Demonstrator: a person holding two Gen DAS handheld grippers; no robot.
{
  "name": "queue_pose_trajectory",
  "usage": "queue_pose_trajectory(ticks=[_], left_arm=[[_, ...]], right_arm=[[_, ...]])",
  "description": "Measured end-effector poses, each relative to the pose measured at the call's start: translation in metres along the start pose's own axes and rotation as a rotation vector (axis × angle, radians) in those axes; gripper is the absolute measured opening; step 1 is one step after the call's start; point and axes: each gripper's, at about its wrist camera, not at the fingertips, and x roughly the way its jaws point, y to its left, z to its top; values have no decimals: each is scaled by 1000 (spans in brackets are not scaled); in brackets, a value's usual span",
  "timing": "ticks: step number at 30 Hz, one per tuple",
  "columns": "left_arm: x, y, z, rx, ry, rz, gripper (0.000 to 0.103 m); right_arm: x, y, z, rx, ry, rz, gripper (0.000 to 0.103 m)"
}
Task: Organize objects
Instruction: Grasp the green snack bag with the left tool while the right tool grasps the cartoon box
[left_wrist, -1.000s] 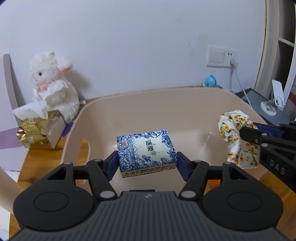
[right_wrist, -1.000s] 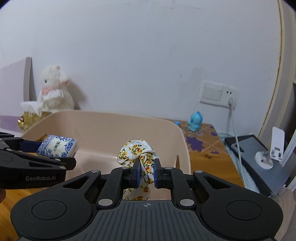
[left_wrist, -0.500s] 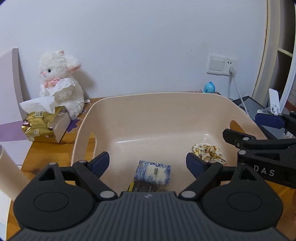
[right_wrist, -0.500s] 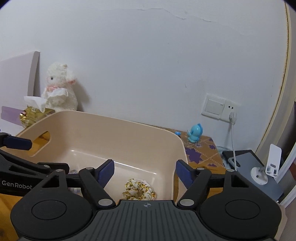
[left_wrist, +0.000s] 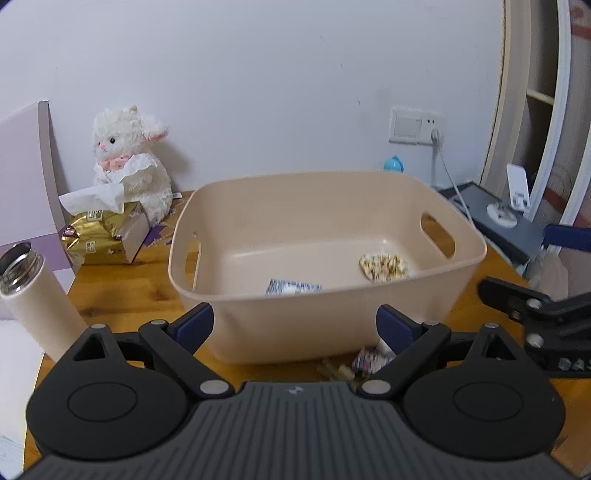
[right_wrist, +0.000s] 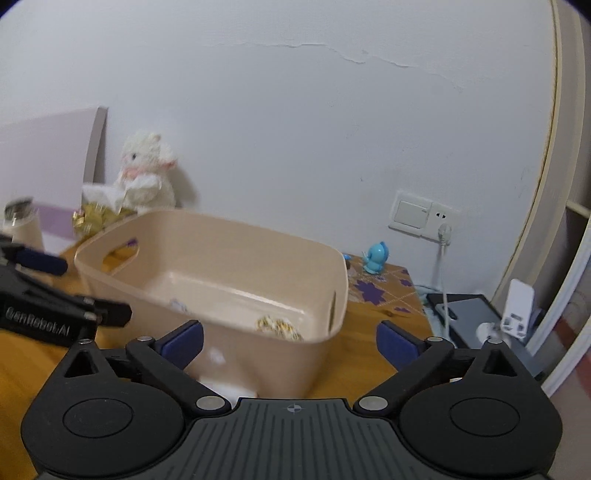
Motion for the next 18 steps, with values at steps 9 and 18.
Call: queue_pose_trajectory(ticks=[9, 18], left_arm=[[14, -16, -39, 41, 68, -26, 95], [47, -33, -63, 53, 162, -98, 95]], right_arm=[[-6, -1, -42, -37, 80, 8, 103], [13, -8, -68, -11, 158, -9, 103]])
